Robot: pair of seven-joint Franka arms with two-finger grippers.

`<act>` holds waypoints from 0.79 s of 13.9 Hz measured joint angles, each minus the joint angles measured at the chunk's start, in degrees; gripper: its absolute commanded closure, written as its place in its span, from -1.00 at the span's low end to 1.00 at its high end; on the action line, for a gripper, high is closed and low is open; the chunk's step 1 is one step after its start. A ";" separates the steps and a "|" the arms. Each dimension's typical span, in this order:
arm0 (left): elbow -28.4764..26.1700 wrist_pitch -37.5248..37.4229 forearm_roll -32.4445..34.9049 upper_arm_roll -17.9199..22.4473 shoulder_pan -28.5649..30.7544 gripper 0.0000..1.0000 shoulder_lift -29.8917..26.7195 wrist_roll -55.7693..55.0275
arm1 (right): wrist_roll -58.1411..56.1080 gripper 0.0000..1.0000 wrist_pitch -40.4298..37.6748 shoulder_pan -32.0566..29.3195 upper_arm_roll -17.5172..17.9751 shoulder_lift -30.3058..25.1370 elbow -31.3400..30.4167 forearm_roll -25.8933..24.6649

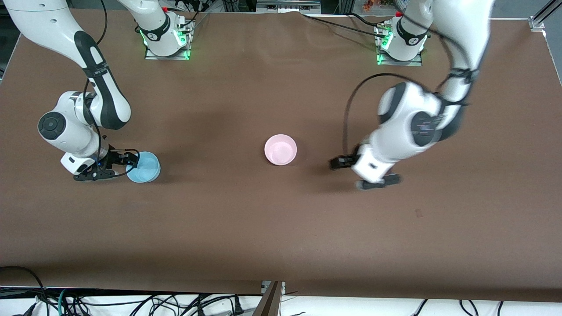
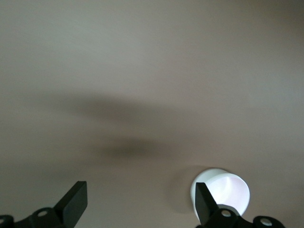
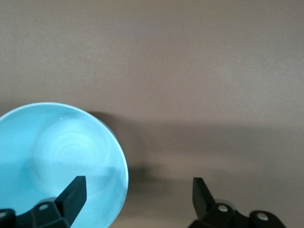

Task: Stack pink and blue bowls on white bowl
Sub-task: 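Grasp the blue bowl rim while the left gripper withdraws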

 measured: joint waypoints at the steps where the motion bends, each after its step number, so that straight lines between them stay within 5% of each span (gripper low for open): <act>1: 0.00 -2.11 0.03 1.58 1.27 -1.00 -1.97 0.68 | -0.01 -0.96 1.38 -0.09 0.00 0.00 -0.92 0.00; 6: -0.07 -11.26 1.80 7.48 8.23 -1.00 -8.32 10.44 | -0.12 -0.26 2.64 -0.40 0.00 0.00 -1.96 0.00; 9: -0.10 -13.34 8.37 8.32 12.73 -1.00 -10.78 17.27 | -0.13 0.07 2.65 -0.41 0.00 0.00 -1.98 0.00; 11: -0.11 -14.03 10.02 8.36 14.53 -1.00 -12.37 18.93 | -0.14 0.48 2.65 -0.41 0.00 0.00 -2.09 0.00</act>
